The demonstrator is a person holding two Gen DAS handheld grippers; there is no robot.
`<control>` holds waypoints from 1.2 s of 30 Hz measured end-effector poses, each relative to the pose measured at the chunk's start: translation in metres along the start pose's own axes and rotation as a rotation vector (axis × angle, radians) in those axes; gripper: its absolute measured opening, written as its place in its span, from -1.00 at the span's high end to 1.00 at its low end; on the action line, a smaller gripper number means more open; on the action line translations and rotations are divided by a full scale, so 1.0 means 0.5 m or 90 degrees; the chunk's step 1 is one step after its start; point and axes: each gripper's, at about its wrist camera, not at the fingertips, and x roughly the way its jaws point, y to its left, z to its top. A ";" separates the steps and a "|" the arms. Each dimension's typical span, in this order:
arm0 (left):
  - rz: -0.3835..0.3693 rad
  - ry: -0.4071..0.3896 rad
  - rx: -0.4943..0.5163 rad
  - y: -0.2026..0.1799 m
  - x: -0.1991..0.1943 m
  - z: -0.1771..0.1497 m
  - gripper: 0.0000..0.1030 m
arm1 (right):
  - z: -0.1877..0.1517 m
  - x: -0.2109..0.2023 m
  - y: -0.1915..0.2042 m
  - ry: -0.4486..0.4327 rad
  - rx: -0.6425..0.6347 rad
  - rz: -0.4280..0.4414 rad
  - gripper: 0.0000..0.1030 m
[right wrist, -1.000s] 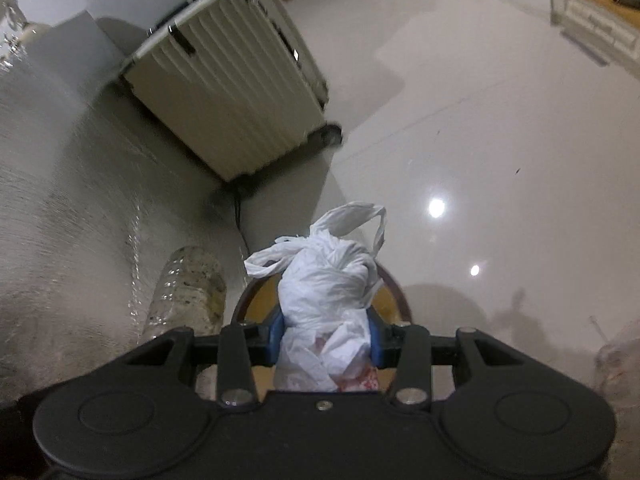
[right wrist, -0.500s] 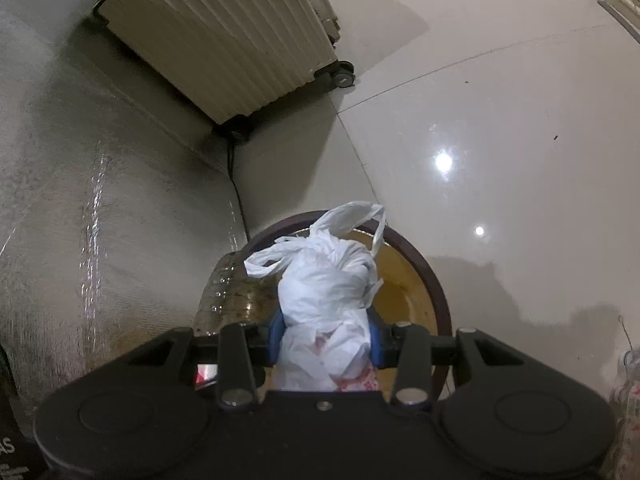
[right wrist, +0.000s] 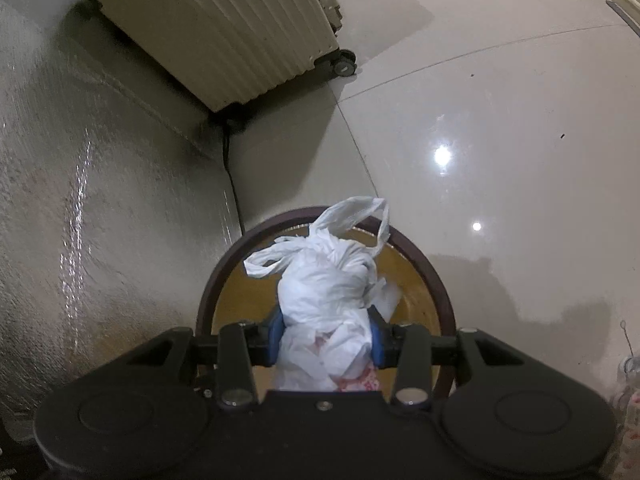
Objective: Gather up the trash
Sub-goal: 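Open both grippers to drop the bottle and bag into the bin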
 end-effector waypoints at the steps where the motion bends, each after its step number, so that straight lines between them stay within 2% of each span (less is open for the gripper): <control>1: 0.005 0.003 0.001 0.002 0.003 0.000 -0.57 | -0.002 0.002 0.000 0.002 -0.003 -0.002 0.13; 2: 0.009 0.007 0.002 0.002 0.006 0.002 -0.57 | -0.002 0.003 0.000 0.000 -0.004 -0.005 0.08; 4: 0.012 0.011 0.004 0.004 0.009 0.001 -0.58 | -0.003 0.004 -0.003 -0.004 -0.003 -0.012 -0.18; 6: 0.016 0.016 0.007 0.005 0.013 0.001 -0.59 | -0.007 0.005 -0.005 0.000 -0.001 -0.018 -0.26; 17: 0.036 0.032 0.005 0.014 0.002 -0.020 -0.67 | -0.023 0.015 -0.014 0.049 -0.044 -0.063 -0.40; 22: 0.040 0.038 -0.006 0.022 -0.010 -0.033 -0.73 | -0.029 0.008 -0.020 0.062 -0.064 -0.066 -0.57; 27: 0.035 0.047 -0.029 0.032 -0.023 -0.043 -0.85 | -0.035 -0.007 -0.025 0.057 -0.086 -0.082 -0.87; 32: 0.042 0.044 -0.029 0.034 -0.046 -0.056 -0.99 | -0.045 -0.020 -0.042 0.039 -0.098 -0.114 -0.96; 36: 0.042 0.034 -0.024 0.031 -0.060 -0.062 -1.00 | -0.048 -0.033 -0.051 0.029 -0.094 -0.126 -1.00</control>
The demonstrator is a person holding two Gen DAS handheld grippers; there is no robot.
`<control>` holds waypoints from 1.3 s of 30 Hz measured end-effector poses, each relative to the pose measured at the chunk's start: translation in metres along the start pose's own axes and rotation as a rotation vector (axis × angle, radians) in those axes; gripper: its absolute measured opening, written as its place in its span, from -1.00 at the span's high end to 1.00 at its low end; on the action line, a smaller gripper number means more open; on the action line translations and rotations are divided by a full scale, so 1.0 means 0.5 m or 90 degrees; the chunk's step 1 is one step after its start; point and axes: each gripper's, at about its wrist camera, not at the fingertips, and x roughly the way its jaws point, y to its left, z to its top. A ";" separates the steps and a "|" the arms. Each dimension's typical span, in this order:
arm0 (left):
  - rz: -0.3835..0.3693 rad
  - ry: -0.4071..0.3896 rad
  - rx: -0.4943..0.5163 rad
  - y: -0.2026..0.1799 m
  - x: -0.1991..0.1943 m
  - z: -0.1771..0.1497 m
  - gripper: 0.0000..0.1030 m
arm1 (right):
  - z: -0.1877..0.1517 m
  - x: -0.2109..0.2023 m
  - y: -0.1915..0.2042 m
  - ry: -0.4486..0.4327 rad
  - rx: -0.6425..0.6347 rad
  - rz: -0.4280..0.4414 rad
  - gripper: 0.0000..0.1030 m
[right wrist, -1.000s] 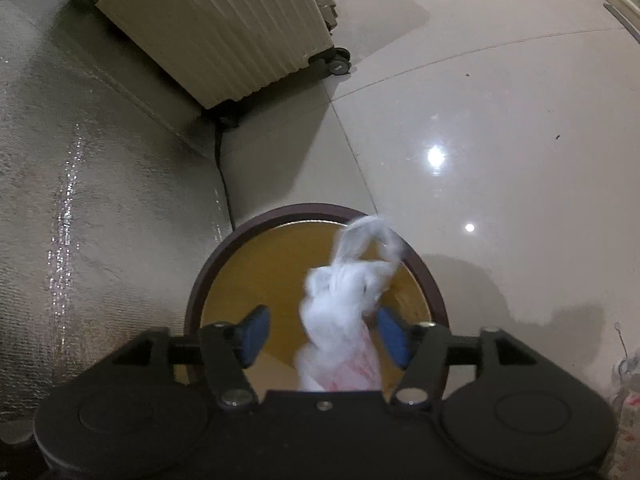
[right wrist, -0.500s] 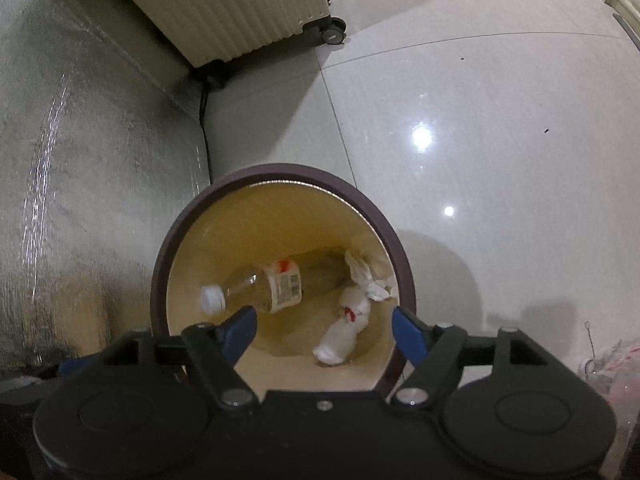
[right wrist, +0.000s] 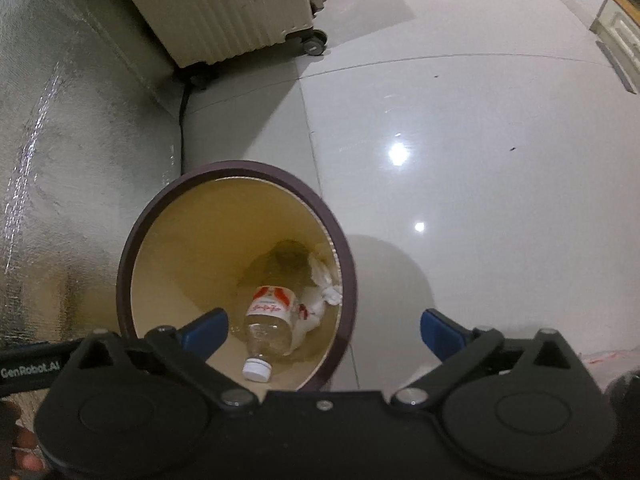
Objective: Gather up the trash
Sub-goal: 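Open both grippers to drop the bottle and bag into the bin, then move both tools back toward the table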
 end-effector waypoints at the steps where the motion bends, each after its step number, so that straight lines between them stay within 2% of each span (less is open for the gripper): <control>1: 0.002 -0.001 0.003 0.001 -0.003 -0.003 -1.00 | -0.002 -0.004 -0.002 -0.002 0.001 -0.004 -1.00; 6: 0.006 -0.009 0.004 0.004 -0.029 -0.012 -1.00 | -0.010 -0.019 -0.007 0.000 0.000 -0.022 -1.00; 10: 0.007 -0.036 0.002 0.009 -0.065 -0.020 -1.00 | -0.023 -0.046 -0.003 -0.007 -0.010 -0.044 -1.00; 15: 0.005 -0.053 0.005 0.013 -0.112 -0.042 -1.00 | -0.035 -0.098 0.005 -0.028 -0.021 -0.041 -1.00; 31: -0.008 -0.138 0.035 0.003 -0.293 -0.166 -1.00 | -0.132 -0.318 -0.025 -0.115 -0.015 -0.045 -1.00; 35: 0.002 -0.176 0.040 0.002 -0.358 -0.203 -1.00 | -0.159 -0.379 -0.032 -0.149 -0.011 -0.039 -1.00; 39: -0.011 -0.216 0.042 0.004 -0.430 -0.231 -1.00 | -0.189 -0.445 -0.036 -0.186 -0.009 -0.033 -1.00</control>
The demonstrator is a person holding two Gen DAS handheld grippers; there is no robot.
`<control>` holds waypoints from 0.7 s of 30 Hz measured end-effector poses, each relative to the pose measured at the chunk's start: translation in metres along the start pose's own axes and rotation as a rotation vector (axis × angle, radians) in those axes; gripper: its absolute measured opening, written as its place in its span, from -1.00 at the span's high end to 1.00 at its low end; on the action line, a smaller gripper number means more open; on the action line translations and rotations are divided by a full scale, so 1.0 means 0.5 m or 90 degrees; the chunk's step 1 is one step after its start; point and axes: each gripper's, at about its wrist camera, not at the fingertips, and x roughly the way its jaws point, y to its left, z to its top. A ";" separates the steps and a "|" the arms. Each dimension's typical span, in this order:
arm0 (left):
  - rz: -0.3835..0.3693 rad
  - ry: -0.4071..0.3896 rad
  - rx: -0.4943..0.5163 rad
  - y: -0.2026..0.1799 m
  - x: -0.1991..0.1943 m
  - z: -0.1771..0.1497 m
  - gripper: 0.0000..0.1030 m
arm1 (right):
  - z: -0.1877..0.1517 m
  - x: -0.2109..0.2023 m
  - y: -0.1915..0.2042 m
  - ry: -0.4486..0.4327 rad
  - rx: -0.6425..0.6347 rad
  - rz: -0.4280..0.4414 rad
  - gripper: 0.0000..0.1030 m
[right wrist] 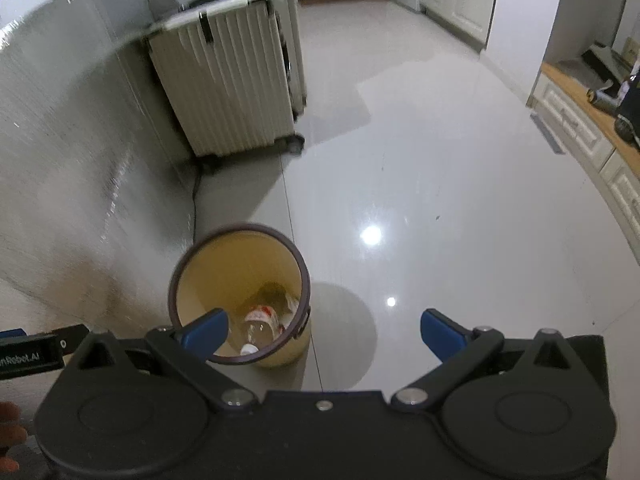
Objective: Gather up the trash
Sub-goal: 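Move both tools back toward the table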
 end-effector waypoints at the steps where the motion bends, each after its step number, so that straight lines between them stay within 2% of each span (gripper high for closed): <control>1: -0.001 -0.013 0.001 -0.002 -0.022 0.001 -1.00 | -0.003 -0.021 -0.001 -0.011 0.001 0.000 -1.00; 21: -0.058 -0.251 0.015 0.004 -0.397 0.003 -1.00 | 0.019 -0.385 -0.004 -0.241 -0.001 0.017 -1.00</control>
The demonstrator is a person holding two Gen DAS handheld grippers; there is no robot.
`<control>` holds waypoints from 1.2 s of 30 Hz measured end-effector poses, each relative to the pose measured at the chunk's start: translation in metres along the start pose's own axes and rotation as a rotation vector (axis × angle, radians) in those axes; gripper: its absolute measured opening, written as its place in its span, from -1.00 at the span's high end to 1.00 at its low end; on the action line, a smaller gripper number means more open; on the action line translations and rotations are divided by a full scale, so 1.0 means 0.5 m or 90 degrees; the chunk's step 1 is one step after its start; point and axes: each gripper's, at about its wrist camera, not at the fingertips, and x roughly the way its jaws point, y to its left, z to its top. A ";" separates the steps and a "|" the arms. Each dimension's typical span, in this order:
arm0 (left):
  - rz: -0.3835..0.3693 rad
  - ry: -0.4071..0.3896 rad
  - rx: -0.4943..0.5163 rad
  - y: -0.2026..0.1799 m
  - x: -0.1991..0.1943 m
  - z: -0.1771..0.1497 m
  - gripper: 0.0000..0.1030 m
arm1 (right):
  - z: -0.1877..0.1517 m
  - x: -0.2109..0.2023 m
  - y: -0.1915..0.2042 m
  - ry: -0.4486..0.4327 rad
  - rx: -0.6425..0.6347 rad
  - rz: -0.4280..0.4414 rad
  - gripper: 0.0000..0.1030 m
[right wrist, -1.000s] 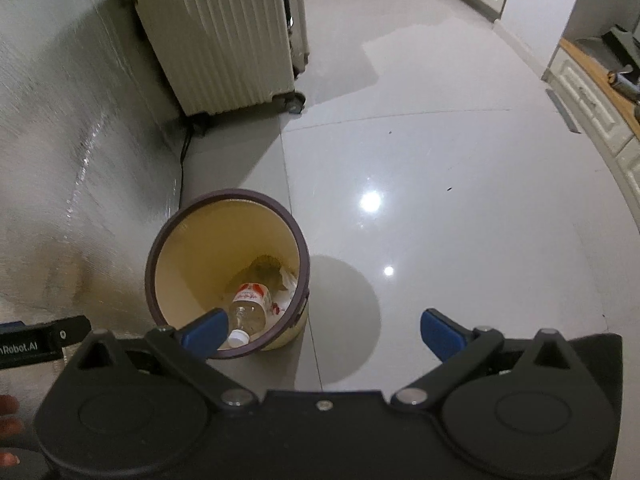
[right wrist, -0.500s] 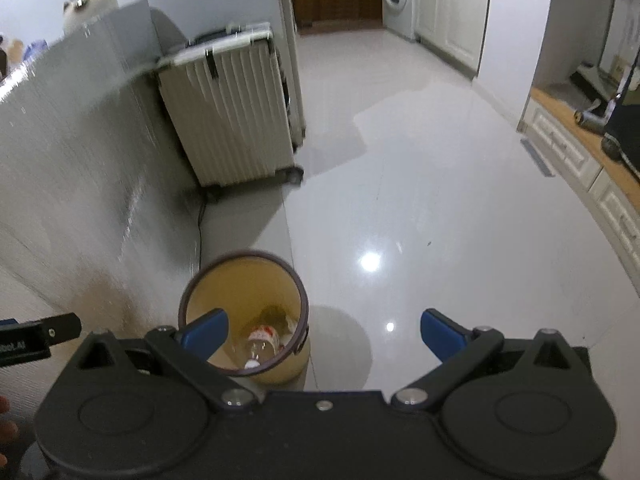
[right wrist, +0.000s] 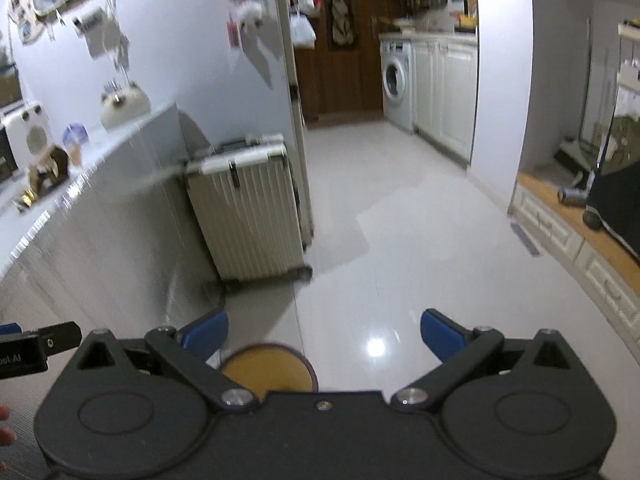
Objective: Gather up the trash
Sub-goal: 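Move both tools back toward the table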
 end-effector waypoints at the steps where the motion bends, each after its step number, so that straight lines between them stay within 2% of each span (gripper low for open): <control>1: -0.001 -0.012 0.000 0.001 -0.018 0.008 -1.00 | 0.008 -0.016 0.004 -0.013 0.001 0.005 -1.00; 9: 0.014 -0.109 -0.015 0.046 -0.141 0.069 -1.00 | 0.053 -0.091 0.050 -0.086 -0.009 0.044 -1.00; 13: 0.038 -0.137 -0.020 0.087 -0.175 0.089 -1.00 | 0.071 -0.111 0.089 -0.126 -0.011 0.079 -1.00; 20: 0.065 -0.173 -0.011 0.200 -0.222 0.115 -1.00 | 0.089 -0.120 0.173 -0.173 -0.031 0.153 -1.00; 24: 0.082 -0.182 -0.005 0.278 -0.239 0.129 -1.00 | 0.096 -0.114 0.238 -0.178 -0.065 0.163 -1.00; 27: 0.098 -0.181 -0.002 0.343 -0.243 0.141 -1.00 | 0.099 -0.113 0.285 -0.175 -0.087 0.190 -1.00; 33: 0.110 -0.162 -0.015 0.478 -0.237 0.156 -1.00 | 0.090 -0.111 0.397 -0.173 -0.113 0.283 -1.00; 36: 0.116 -0.140 -0.030 0.544 -0.220 0.160 -1.00 | 0.078 -0.103 0.463 -0.125 -0.151 0.323 -1.00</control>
